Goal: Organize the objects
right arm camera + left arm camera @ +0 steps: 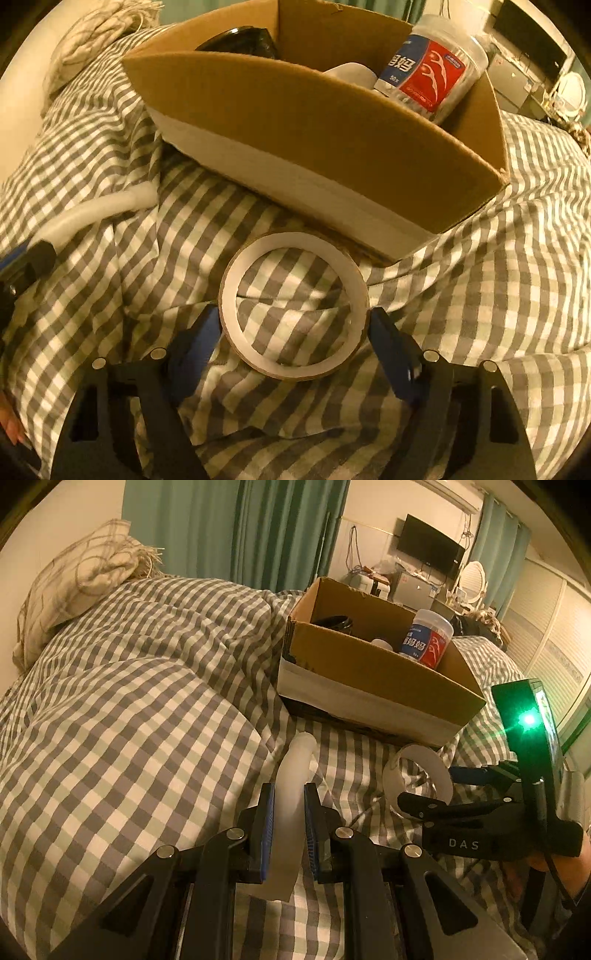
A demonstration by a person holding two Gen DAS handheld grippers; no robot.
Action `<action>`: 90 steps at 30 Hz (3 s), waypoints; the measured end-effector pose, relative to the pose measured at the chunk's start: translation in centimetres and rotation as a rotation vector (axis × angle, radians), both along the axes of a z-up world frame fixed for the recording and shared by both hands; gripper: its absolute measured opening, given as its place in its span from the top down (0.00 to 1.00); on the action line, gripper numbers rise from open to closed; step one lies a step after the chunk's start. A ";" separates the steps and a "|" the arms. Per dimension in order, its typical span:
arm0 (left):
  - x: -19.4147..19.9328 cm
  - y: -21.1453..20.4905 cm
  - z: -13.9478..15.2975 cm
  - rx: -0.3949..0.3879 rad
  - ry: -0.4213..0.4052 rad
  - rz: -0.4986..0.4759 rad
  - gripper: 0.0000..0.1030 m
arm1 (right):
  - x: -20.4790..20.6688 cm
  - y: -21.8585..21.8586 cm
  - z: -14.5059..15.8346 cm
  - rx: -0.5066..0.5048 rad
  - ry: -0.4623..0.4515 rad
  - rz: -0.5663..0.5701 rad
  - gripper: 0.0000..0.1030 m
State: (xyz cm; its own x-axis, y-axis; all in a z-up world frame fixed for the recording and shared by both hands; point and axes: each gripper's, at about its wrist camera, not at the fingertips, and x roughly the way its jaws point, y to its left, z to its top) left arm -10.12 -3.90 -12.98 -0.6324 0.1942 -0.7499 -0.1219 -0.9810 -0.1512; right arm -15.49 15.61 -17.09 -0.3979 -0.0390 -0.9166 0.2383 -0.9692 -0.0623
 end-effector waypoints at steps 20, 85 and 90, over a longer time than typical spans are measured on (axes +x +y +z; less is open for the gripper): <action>2.2 1.2 9.4 0.048 0.127 -0.066 0.85 | 7.7 -1.1 12.2 -0.025 0.317 0.057 0.24; -9.0 7.1 17.8 -0.075 0.329 -0.063 0.00 | -1.0 7.1 23.0 -0.180 0.572 -0.159 0.00; -5.1 5.9 21.7 -0.073 0.419 -0.056 0.00 | 3.0 7.1 26.6 -0.161 0.660 -0.168 0.00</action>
State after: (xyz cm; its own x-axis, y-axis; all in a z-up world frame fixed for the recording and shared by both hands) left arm -15.22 2.03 8.70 -0.8752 0.1927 -0.4437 -0.2111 -0.9774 -0.0080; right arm -12.53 22.71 9.50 -0.8819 -0.0432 -0.4695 0.0463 -0.9989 0.0049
